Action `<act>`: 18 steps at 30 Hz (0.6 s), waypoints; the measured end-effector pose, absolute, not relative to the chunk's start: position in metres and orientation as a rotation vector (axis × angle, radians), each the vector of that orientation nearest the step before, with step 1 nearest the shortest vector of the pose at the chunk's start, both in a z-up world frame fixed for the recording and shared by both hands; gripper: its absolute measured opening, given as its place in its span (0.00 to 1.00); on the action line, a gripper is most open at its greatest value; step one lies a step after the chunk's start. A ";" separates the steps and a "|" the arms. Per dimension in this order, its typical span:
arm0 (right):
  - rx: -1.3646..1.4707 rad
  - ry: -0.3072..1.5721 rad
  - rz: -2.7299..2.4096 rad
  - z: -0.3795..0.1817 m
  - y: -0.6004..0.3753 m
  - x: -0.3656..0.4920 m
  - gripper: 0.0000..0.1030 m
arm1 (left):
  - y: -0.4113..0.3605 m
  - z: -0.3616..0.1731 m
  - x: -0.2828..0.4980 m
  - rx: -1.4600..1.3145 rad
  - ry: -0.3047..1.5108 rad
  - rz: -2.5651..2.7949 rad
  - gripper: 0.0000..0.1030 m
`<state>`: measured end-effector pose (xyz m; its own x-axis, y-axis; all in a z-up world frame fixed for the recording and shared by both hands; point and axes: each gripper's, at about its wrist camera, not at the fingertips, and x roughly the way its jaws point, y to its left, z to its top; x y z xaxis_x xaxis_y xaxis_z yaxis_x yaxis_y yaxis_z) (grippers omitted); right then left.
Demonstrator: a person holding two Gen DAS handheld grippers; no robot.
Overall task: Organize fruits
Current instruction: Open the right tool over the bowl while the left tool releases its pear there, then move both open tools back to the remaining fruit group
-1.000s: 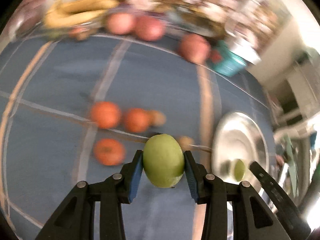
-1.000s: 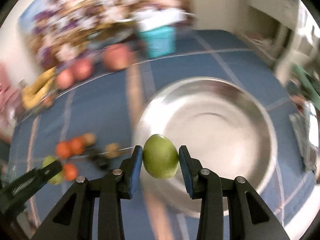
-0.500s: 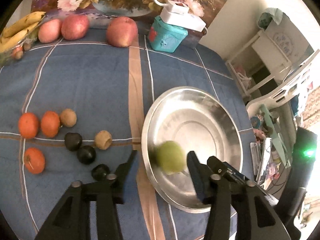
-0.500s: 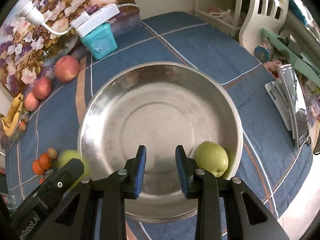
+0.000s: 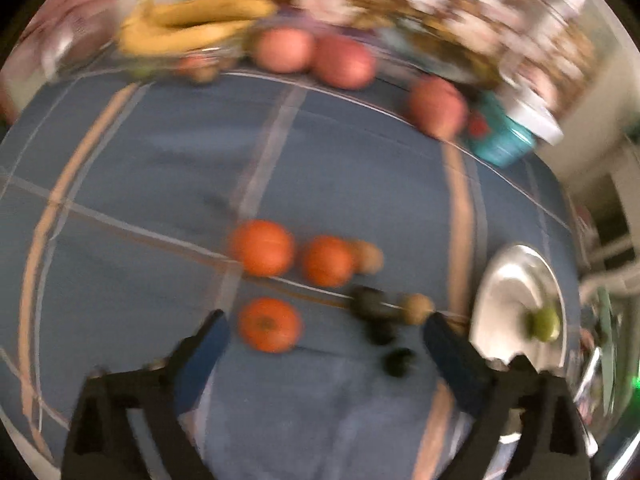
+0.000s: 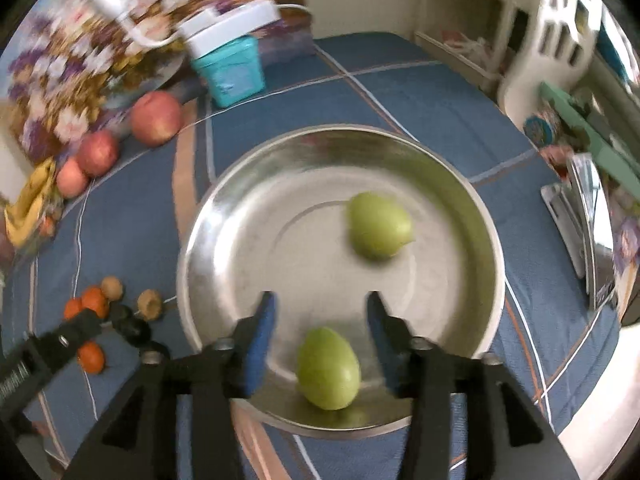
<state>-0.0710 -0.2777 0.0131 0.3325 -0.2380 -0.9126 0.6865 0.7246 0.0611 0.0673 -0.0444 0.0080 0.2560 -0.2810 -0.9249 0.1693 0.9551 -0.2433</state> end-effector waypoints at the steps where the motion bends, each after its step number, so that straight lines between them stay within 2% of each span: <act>1: 0.460 1.073 -0.610 0.014 -0.269 -0.066 0.62 | -0.035 0.008 0.071 -0.117 1.274 -0.278 1.00; 6: 0.357 1.076 -0.468 0.020 -0.226 -0.044 0.66 | 0.005 0.012 0.081 -0.148 1.247 -0.172 1.00; 9: 0.326 1.067 -0.369 0.023 -0.200 -0.033 0.73 | 0.020 0.015 0.084 -0.147 1.220 -0.140 1.00; 11: 0.322 1.063 -0.322 0.024 -0.188 -0.028 0.82 | 0.031 0.019 0.087 -0.151 1.207 -0.127 1.00; 18: 0.277 1.083 -0.244 0.022 -0.157 -0.013 0.84 | 0.045 0.026 0.090 -0.188 1.171 -0.116 1.00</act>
<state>-0.0129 -0.1571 0.0221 0.4484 -0.0597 -0.8918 0.3281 0.9391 0.1022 0.0897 0.0453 0.0264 0.3860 -0.1881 -0.9031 -0.0075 0.9783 -0.2069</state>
